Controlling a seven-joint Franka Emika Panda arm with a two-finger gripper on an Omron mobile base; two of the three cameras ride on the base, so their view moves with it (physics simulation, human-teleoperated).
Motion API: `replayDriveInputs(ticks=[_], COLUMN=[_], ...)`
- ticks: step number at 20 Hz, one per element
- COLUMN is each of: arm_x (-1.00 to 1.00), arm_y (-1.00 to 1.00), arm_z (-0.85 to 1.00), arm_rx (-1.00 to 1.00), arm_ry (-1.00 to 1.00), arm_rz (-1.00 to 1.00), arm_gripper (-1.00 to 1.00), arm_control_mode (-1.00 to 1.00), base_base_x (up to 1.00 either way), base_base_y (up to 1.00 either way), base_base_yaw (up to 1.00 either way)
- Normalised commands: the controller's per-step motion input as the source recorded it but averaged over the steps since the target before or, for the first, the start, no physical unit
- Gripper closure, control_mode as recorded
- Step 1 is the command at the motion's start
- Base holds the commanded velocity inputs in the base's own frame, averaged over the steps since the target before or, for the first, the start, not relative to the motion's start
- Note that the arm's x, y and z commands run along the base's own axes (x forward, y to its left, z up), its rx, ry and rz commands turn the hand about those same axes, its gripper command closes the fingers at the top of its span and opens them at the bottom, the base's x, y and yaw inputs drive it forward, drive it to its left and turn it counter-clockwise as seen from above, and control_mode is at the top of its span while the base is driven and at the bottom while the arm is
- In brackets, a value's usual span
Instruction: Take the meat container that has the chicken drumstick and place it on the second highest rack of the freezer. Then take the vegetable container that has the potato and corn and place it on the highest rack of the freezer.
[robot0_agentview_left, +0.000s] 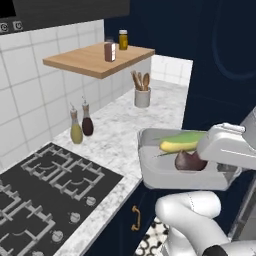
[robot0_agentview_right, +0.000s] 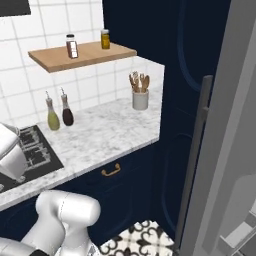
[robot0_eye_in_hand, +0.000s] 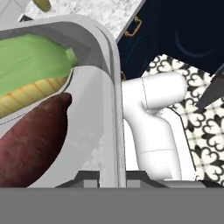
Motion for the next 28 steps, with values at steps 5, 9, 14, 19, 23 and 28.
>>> replayDriveInputs(ticks=[5, 9, 14, 19, 23, 28], arm_x=[0.00, 0.00, 0.00, 0.00, 0.00, 0.00], arm_y=[0.00, 0.00, 0.00, 0.00, 0.00, 0.00], arm_z=[0.00, 0.00, 0.00, 0.00, 0.00, 0.00], arm_rx=[0.00, 0.00, 0.00, 0.00, 0.00, 0.00], arm_ry=[0.00, 0.00, 0.00, 0.00, 0.00, 0.00], arm_rz=[0.00, 0.00, 0.00, 0.00, 0.00, 0.00], arm_gripper=[1.00, 1.00, 1.00, 1.00, 1.00, 1.00], arm_control_mode=[1.00, 1.00, 1.00, 1.00, 1.00, 1.00], base_base_x=[-1.00, -0.94, -0.34, 0.01, 0.14, 0.19], base_base_y=[0.24, 0.30, -0.12, -0.87, -1.00, -1.00], base_base_yaw=[-0.03, -0.26, -0.61, -0.38, -0.22, -0.01])
